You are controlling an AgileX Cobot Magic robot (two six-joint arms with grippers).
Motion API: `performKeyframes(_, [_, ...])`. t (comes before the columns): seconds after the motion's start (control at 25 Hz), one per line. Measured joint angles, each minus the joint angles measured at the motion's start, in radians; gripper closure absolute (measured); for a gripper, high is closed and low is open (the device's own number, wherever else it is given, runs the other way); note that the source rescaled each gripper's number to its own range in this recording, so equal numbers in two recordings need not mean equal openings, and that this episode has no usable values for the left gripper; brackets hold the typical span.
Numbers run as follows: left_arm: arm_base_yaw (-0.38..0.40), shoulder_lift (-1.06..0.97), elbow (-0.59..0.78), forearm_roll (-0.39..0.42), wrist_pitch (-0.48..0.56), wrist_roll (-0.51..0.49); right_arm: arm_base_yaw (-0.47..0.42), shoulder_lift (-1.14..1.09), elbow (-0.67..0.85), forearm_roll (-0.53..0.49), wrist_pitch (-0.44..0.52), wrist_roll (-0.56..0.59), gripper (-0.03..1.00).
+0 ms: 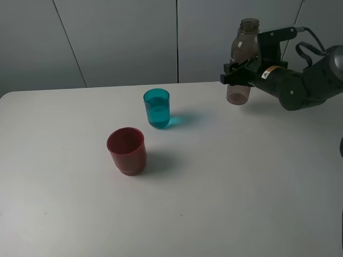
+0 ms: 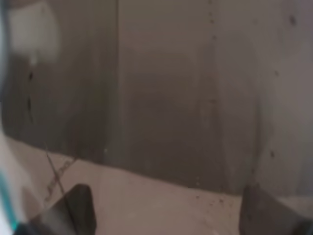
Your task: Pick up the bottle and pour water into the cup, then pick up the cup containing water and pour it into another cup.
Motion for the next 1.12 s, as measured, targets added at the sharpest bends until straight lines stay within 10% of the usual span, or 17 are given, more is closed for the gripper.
performKeyframes(1.12, [0.0,0.0,0.0,0.0,0.0,0.0,-0.016,0.111,-0.083,0.0,0.014,0.0,0.95])
